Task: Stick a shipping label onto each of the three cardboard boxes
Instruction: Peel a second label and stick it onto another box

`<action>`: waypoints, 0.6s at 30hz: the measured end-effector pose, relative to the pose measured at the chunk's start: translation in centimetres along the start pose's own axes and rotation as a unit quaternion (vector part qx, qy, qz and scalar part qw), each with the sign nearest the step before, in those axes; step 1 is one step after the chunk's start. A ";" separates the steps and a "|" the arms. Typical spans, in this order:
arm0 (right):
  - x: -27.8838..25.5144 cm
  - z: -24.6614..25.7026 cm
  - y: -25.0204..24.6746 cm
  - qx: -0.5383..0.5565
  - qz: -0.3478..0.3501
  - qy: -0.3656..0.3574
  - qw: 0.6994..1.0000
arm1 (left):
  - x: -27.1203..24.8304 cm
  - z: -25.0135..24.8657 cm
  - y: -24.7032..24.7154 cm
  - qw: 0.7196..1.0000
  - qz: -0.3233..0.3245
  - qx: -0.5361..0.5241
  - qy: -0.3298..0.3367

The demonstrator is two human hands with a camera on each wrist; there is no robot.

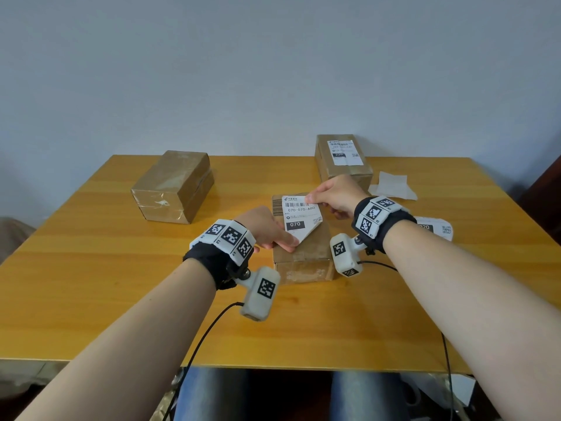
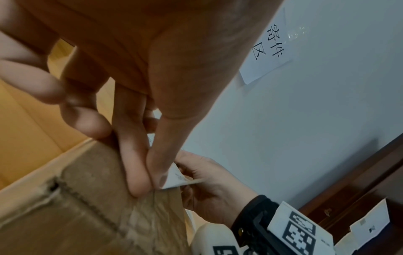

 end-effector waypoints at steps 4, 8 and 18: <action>-0.3 0.2 -0.2 -0.008 0.000 -0.012 1.000 | 0.0 -0.3 -0.2 1.000 0.002 0.021 -0.001; -0.5 0.3 -0.2 -0.008 -0.008 -0.024 1.000 | -0.5 -1.3 -0.4 0.999 -0.009 0.040 -0.002; -0.5 -1.4 0.0 -0.006 0.012 0.027 1.000 | -1.5 -1.7 -1.0 0.992 -0.041 0.123 -0.001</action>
Point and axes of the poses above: each hand's wrist, its own x-axis towards the middle knuckle, its own y-axis out of the palm, z = x × y, the point moved 10 cm from there along x, towards the middle knuckle, and after that the axes turned 7 degrees about y, right-handed, at the moved point
